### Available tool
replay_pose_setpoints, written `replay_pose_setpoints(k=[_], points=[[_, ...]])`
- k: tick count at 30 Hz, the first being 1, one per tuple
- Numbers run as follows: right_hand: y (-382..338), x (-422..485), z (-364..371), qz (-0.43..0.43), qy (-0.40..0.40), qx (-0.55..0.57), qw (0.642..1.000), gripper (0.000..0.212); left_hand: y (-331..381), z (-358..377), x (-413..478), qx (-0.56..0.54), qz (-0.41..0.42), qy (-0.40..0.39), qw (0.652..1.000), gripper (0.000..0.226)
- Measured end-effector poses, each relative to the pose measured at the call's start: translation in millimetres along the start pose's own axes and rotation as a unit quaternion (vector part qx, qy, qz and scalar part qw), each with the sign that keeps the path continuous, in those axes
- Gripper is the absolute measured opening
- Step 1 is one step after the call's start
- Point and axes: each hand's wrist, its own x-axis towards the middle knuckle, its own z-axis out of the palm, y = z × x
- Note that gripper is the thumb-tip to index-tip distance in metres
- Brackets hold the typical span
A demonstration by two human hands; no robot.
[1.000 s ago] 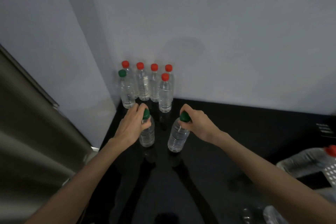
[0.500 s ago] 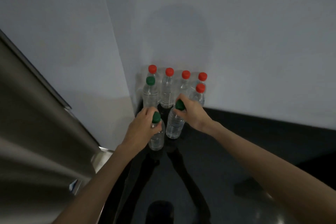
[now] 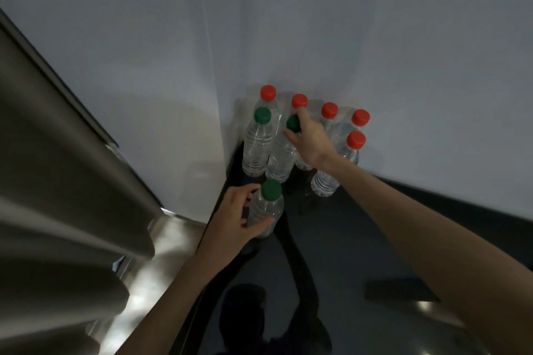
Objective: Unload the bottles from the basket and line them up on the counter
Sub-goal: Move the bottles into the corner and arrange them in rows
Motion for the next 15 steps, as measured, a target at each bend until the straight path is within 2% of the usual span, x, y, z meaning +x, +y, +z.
replay_pose_setpoints(k=[5, 11, 13, 15], points=[[1, 4, 3, 0.010, -0.025, 0.022, 0.999, 0.029, -14, 8, -7, -0.107, -0.051, 0.006, 0.993, 0.058], [-2, -14, -18, 0.070, -0.092, 0.133, 0.984, 0.048, -37, 15, -19, -0.130, -0.101, 0.027, 0.986, 0.045], [-4, -24, -27, 0.055, -0.115, 0.129, 0.983, 0.054, -38, 18, -24, -0.167, -0.148, 0.027, 0.974, 0.037], [-8, -34, -36, 0.029, -0.133, 0.098, 0.986, 0.060, -35, 21, -26, -0.245, -0.221, 0.033, 0.943, 0.027]])
